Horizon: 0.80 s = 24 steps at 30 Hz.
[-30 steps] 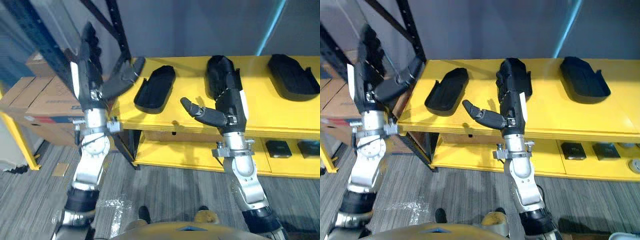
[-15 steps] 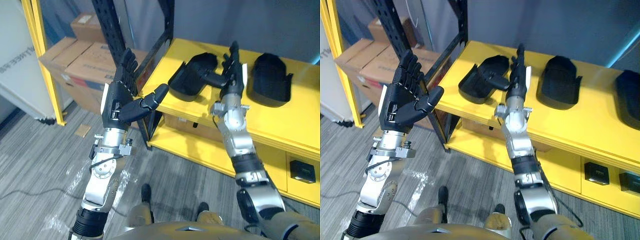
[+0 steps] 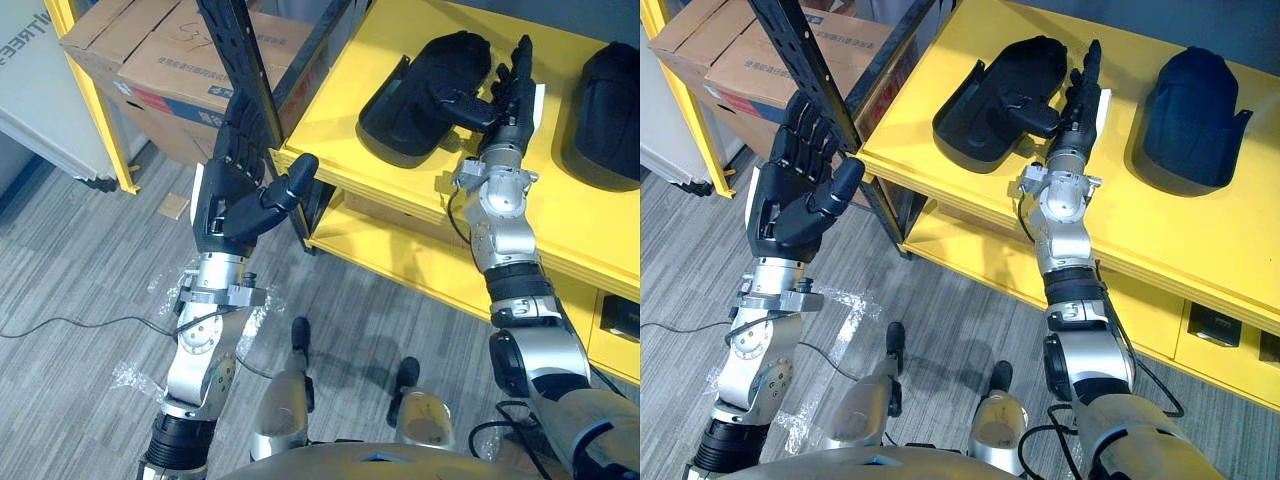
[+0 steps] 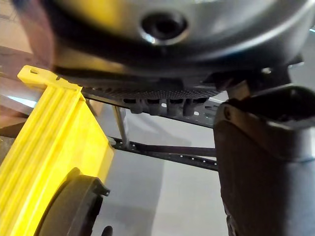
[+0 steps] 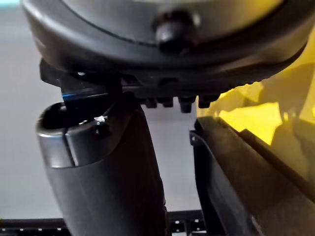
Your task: Walk over and take three plastic housings, then place them on the shelf
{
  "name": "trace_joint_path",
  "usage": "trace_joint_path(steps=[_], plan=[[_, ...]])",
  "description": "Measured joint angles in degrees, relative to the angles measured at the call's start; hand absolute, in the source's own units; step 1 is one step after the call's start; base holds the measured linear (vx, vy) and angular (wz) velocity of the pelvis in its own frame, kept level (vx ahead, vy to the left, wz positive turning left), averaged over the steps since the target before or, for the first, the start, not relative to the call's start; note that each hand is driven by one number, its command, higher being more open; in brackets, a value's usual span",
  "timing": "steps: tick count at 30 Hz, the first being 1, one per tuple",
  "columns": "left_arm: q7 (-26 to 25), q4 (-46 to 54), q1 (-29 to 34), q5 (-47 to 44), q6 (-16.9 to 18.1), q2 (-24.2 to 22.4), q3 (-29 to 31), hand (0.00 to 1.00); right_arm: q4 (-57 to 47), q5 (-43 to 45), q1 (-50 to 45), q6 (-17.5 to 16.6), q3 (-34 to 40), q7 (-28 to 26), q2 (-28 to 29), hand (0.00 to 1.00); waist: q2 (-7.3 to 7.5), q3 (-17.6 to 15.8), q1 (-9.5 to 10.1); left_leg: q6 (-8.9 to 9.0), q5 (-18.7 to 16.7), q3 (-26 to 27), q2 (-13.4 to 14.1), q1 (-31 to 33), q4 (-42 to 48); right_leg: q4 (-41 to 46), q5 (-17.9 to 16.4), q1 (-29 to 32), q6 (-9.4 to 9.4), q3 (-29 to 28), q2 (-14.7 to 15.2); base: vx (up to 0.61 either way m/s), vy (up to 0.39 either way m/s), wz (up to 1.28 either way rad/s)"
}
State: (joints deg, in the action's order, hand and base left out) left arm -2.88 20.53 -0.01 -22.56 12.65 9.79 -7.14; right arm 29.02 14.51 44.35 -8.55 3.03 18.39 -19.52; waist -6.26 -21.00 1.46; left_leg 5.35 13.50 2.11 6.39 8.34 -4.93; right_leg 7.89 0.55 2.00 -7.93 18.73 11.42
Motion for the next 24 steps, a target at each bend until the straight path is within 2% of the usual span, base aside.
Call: trace_joint_path(steps=[5, 8, 14, 19, 24], plan=[[-0.2, 0.0, 0.0, 0.1, 0.1, -0.3, -0.2, 1.00, 0.0, 0.1, 1.1, 1.4, 0.0, -2.6, -1.0, 1.00, -0.70, -2.1, -0.16, 1.26, -1.0, 0.3, 0.1, -0.4, -0.2, 1.5, -0.9, 0.6, 0.17, -0.3, 0.2, -0.06, -0.035, -0.03], [-0.1, 0.0, 0.0, 0.2, 0.1, -0.3, -0.7, 1.00, 0.0, 0.2, 1.3, 3.1, -0.5, -5.6, -1.0, 1.00, -0.69, -2.1, -0.12, 1.27, -1.0, 0.4, 0.0, -0.4, -0.2, 1.9, -0.9, 0.8, 0.17, -0.4, 0.4, -0.02, -0.022, -0.02], [-0.1, -0.8, 0.1, 0.2, 0.1, -0.2, -1.2, 1.00, 3.8, 2.2, 3.5, 3.3, -1.5, -9.5, -2.0, 1.00, -0.70, -2.1, 0.03, 1.25, -1.1, 0.3, 0.1, -0.4, -0.1, 2.3, -0.9, 0.7, 0.16, -0.4, 0.5, -0.01, -0.042, 0.01], [0.4, -4.2, 0.1, 0.2, 0.1, 0.4, -2.6, 1.00, 7.3, 2.8, 6.8, 3.2, -1.5, -10.3, -4.1, 1.00, -0.82, -2.2, 0.27, 0.97, -1.3, -0.1, 0.2, -0.3, -0.1, 3.0, -1.0, 0.8, 0.02, -0.1, 0.6, 0.00, -0.042, 0.05], [1.2, -4.5, 0.0, 0.2, 0.2, 0.5, -3.8, 1.00, 7.4, 2.7, 10.0, 2.7, -1.4, -8.9, -6.9, 1.00, -2.35, -3.1, 0.82, 0.92, -1.4, -0.1, 0.2, -0.1, 0.0, 3.5, -1.2, 1.1, -0.11, -0.1, 0.7, 0.00, -0.044, 0.01]])
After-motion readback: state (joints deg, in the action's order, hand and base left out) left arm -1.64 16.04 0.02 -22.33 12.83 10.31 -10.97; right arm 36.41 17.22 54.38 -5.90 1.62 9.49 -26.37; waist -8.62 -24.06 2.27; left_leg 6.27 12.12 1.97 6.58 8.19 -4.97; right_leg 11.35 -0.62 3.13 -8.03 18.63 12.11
